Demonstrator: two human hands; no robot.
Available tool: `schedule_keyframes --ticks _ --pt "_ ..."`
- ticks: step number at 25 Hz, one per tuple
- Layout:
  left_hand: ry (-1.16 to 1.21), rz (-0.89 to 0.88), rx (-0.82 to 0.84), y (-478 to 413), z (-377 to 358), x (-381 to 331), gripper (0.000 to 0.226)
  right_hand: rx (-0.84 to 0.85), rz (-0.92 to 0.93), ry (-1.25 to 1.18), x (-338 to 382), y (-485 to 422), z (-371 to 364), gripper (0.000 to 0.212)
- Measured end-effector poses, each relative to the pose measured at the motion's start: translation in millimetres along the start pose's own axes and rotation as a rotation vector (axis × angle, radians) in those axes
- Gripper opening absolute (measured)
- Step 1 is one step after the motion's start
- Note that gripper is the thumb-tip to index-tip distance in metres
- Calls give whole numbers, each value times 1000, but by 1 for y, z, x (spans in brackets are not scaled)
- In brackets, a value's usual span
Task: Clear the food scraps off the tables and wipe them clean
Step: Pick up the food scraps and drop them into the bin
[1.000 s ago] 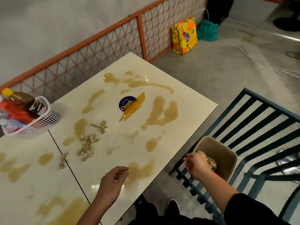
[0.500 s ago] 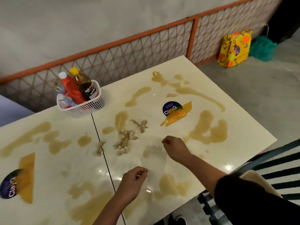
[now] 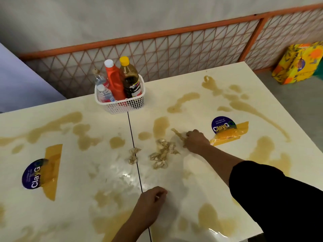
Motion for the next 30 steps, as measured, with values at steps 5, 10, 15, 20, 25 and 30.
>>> schedule_keyframes --ticks 5,10,15,20,25,30 --pt "-80 -39 2 -34 11 -21 15 -216 -51 -685 -24 45 13 23" --pt "-335 -264 -79 -115 13 -88 20 -157 -285 -1618 -63 113 -14 10" --pt "-668 -369 -175 -199 2 -135 23 23 -475 -2281 -88 177 -56 14" --pt "-794 -293 -54 -239 -17 -122 12 102 -604 -2622 -117 236 -79 15" --pt "-958 -326 -137 -224 -29 -137 19 112 -576 -2558 -137 264 -87 8" --pt "-48 -239 -104 -150 -34 -154 18 138 -580 -2507 -152 274 -84 23"
Point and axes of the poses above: each hand's wrist, its own y-axis away from the middle knuckle, its own z-axis out of the back of the hand, x = y × z, the point moved 8 cm from there along -y, towards the middle knuckle, and after that the axes turned 2 degrees about x, right-handed, at the moved point
